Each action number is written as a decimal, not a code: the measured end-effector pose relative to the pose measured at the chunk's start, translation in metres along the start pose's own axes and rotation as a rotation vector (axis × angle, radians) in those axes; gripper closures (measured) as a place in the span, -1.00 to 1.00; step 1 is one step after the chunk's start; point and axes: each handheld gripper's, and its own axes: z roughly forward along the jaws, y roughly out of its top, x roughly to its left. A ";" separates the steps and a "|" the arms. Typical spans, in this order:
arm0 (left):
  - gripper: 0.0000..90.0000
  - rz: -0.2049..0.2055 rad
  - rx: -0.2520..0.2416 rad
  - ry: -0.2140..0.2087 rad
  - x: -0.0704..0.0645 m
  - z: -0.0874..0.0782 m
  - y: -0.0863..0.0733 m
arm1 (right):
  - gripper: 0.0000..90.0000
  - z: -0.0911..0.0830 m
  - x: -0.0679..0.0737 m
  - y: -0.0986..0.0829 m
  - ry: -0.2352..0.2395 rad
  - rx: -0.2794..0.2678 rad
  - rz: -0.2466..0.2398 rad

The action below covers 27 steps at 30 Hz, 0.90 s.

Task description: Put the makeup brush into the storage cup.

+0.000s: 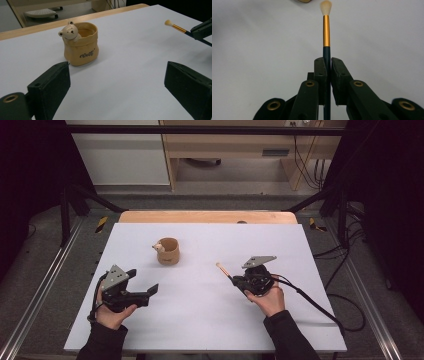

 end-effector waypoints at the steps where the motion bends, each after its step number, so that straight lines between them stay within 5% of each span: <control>1: -0.86 -0.001 0.000 -0.005 -0.001 0.000 0.000 | 0.86 0.000 0.001 -0.001 0.001 -0.002 -0.001; 27: -0.83 -0.042 -0.024 -0.047 -0.021 0.008 0.006 | 0.86 -0.018 0.010 -0.007 0.082 -0.210 0.009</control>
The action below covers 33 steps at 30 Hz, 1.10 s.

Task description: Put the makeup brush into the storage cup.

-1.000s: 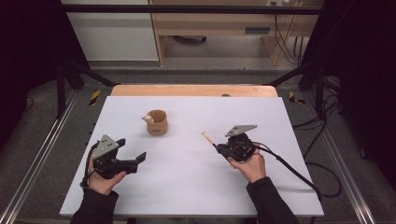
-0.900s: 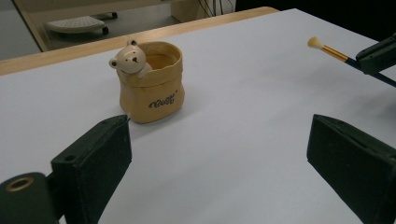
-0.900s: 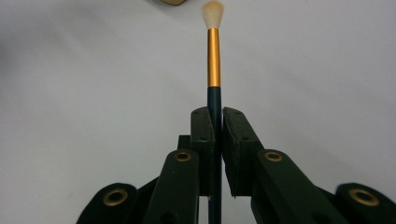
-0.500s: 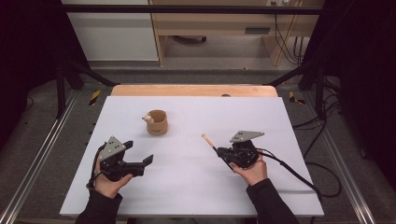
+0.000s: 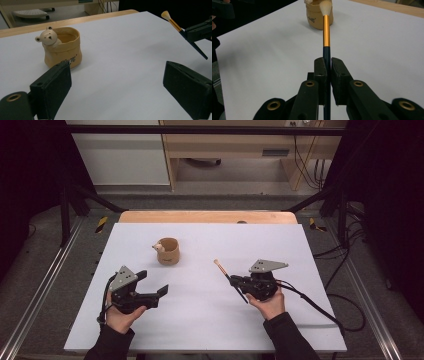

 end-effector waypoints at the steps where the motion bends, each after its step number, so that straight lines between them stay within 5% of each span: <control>1: -0.82 -0.010 -0.008 0.000 -0.001 0.001 0.001 | 0.86 0.000 0.000 0.000 -0.002 -0.003 -0.003; 18: -0.80 -0.035 -0.045 -0.010 -0.012 0.012 0.017 | 0.86 0.002 0.008 0.006 0.017 -0.050 -0.015; 33: -0.79 -0.056 -0.092 -0.070 -0.028 0.029 0.035 | 0.86 0.003 0.015 0.010 0.037 -0.086 -0.010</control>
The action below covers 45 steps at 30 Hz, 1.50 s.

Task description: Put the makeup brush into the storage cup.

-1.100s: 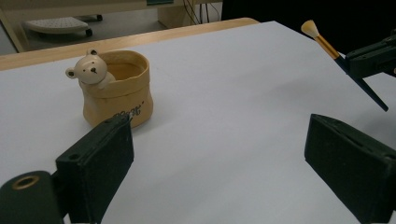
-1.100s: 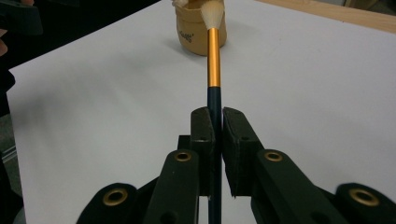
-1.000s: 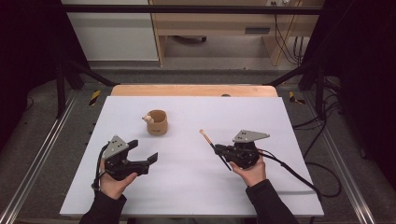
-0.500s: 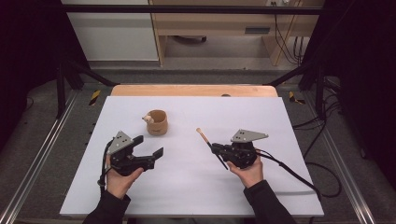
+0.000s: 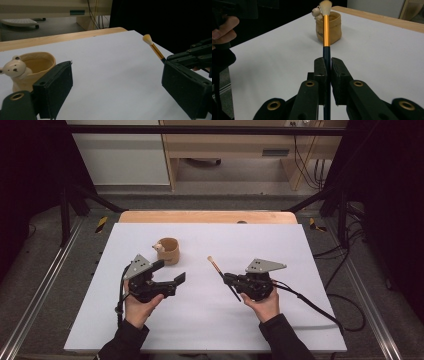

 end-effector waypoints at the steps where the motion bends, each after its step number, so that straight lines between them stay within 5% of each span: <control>1: -0.79 0.000 0.000 -0.003 -0.001 0.001 0.000 | 0.86 0.000 0.000 0.000 0.001 -0.002 0.000; 23: -0.75 -0.028 0.019 -0.084 -0.014 0.022 -0.007 | 0.86 0.006 0.005 -0.006 0.032 0.001 -0.003; 45: -0.64 -0.076 -0.011 -0.147 -0.031 0.038 -0.001 | 0.86 0.000 0.008 -0.002 0.040 -0.069 0.003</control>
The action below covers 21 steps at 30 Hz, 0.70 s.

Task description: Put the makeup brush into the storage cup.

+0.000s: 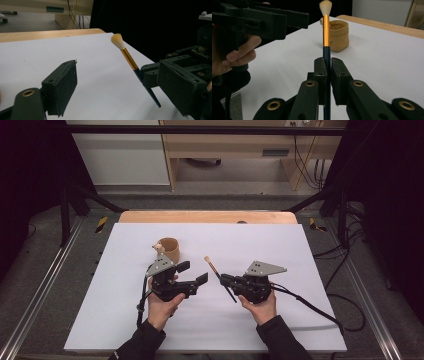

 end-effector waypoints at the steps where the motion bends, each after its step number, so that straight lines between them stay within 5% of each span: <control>1: -0.64 -0.009 -0.003 -0.007 -0.001 0.002 0.000 | 0.86 0.000 0.000 0.000 -0.001 -0.001 -0.001; 21: -0.28 -0.066 -0.034 -0.050 -0.006 0.017 0.002 | 0.86 -0.002 0.002 0.002 0.000 -0.022 -0.010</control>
